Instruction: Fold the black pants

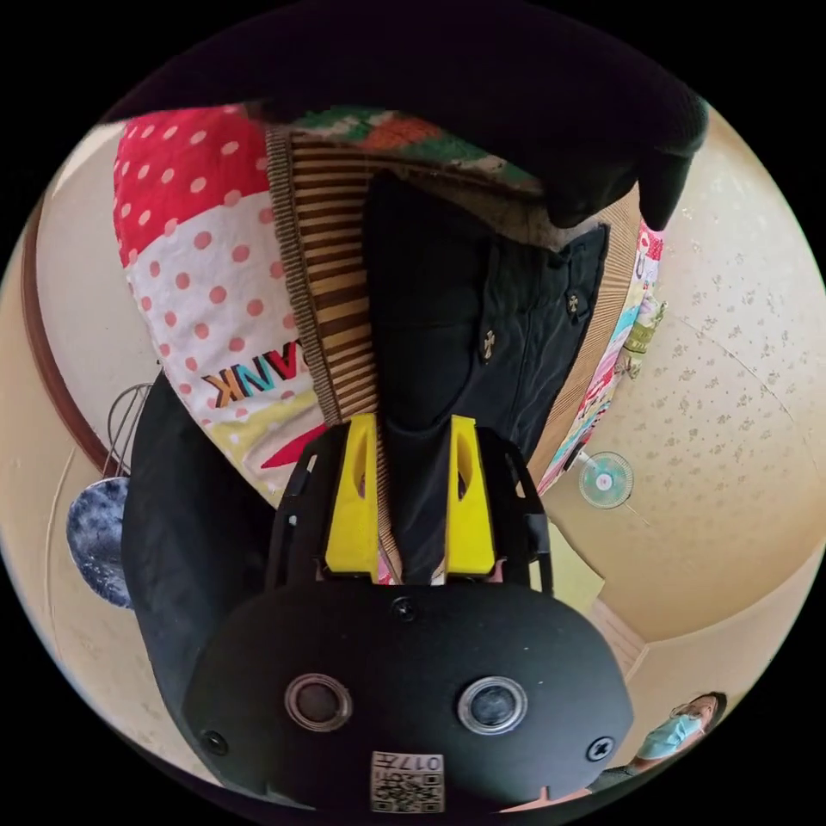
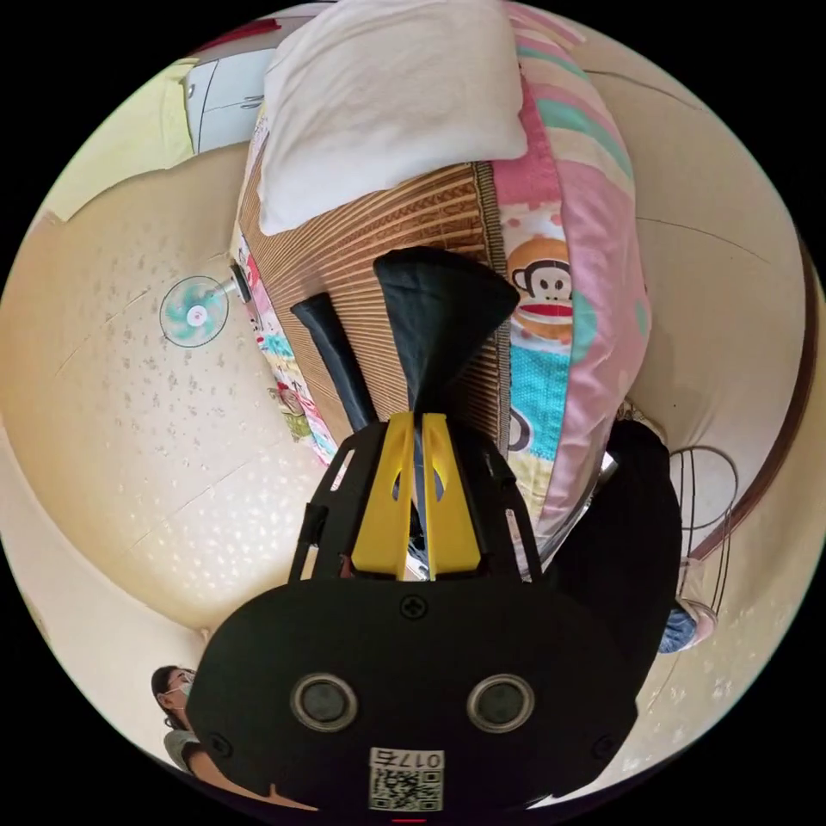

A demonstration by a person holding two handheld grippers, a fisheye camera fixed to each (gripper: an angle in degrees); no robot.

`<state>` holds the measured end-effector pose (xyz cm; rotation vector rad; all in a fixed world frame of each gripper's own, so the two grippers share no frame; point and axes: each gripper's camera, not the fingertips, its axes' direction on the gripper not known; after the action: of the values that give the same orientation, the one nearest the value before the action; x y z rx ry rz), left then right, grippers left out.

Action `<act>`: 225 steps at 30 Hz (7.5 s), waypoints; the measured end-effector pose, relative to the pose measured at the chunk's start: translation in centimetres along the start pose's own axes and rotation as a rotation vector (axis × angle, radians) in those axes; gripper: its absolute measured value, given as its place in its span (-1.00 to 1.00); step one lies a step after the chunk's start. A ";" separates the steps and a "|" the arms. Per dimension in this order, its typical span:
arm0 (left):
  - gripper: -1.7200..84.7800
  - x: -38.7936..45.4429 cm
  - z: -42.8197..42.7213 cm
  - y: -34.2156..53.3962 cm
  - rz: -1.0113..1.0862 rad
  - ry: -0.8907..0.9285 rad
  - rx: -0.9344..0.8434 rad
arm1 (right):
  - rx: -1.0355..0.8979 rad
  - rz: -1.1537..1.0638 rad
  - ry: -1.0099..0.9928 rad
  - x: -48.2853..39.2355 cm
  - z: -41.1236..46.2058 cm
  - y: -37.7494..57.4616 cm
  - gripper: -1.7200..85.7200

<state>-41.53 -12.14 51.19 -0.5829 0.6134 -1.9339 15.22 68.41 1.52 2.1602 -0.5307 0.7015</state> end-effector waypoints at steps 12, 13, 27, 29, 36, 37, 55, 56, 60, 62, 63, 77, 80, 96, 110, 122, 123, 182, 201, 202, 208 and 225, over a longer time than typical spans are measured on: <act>-0.84 13.4 -5.1 7.5 0.412 -0.075 0.041 | 0.043 -0.281 0.296 -12.8 4.8 5.1 -0.94; -0.84 15.4 -4.8 7.6 0.420 -0.073 0.055 | 0.039 -0.299 0.338 -15.1 6.7 4.6 -0.94; -0.82 31.5 9.5 0.5 0.430 0.021 0.230 | 0.133 -0.323 0.326 -31.4 30.2 -5.3 -0.96; -0.84 31.4 10.7 1.4 0.485 -0.010 0.188 | -0.040 -0.529 0.292 -31.9 34.4 -4.0 -0.96; -0.88 30.0 22.2 7.6 0.903 -0.783 -0.269 | -0.709 -0.943 1.047 -23.5 49.8 3.7 -0.95; -0.92 29.3 22.7 8.6 0.951 -0.859 -0.286 | -0.680 -0.993 1.080 -22.2 50.3 5.1 -0.95; -0.98 19.1 11.4 14.2 0.767 -0.797 -0.459 | -0.450 -0.989 1.211 -17.0 40.4 13.4 -0.65; -0.98 18.7 11.1 14.5 0.761 -0.802 -0.457 | -0.435 -1.058 1.260 -17.4 41.0 13.3 -0.62; -0.98 16.2 9.9 15.8 0.699 -0.812 -0.460 | -0.879 -1.060 1.549 -13.0 46.8 10.9 -0.71; -0.98 15.7 9.2 16.0 0.678 -0.781 -0.439 | -1.170 -1.104 1.614 -12.8 49.1 10.9 -0.86; -0.97 15.6 8.5 15.9 0.662 -0.738 -0.414 | -1.168 -1.134 1.628 -13.8 49.3 10.9 -0.87; -0.55 15.3 2.4 3.5 0.294 -0.305 0.047 | -0.523 -0.824 1.354 -18.8 43.6 9.7 -0.75; -0.54 15.5 3.4 -0.6 0.291 -0.305 0.071 | -0.660 -0.760 1.329 -15.2 41.7 12.6 -0.76; -0.85 6.6 -4.3 -5.9 0.300 0.166 0.054 | -0.652 -0.241 1.160 -1.9 32.2 17.5 -0.82; -0.86 17.7 0.3 -5.7 0.629 0.018 -0.093 | -0.710 -0.488 1.080 -5.0 32.7 13.2 -0.87; -0.85 24.9 20.1 24.5 1.582 -0.493 -0.793 | -0.675 -0.339 0.594 -2.4 28.9 1.4 -0.93; -0.83 24.2 20.1 21.9 1.467 -0.465 -0.731 | -0.676 -0.356 0.593 -2.7 28.9 1.1 -0.93; -0.78 4.8 22.9 -1.5 -0.007 0.027 -0.898 | -0.872 -0.205 -0.127 8.9 22.6 -11.1 -0.02; -0.80 10.0 2.6 -3.1 0.106 0.147 -0.937 | -0.996 -0.701 -0.015 -2.4 35.7 3.2 -0.33; -0.80 11.1 -0.5 -4.5 0.146 0.194 -0.884 | -1.061 -0.745 -0.061 -4.1 38.4 6.1 -0.35; -0.79 13.3 -17.5 -9.9 0.326 0.389 -0.483 | -1.466 -0.940 -0.227 -10.6 53.1 24.5 -0.41; -0.82 -5.0 -24.5 -17.1 0.286 0.109 -0.051 | -1.615 -0.617 0.522 1.3 59.3 18.6 -0.93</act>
<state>-66.37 3.05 42.90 -0.3989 0.7741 -1.6922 23.68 10.40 -19.13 0.4945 -0.0120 0.2267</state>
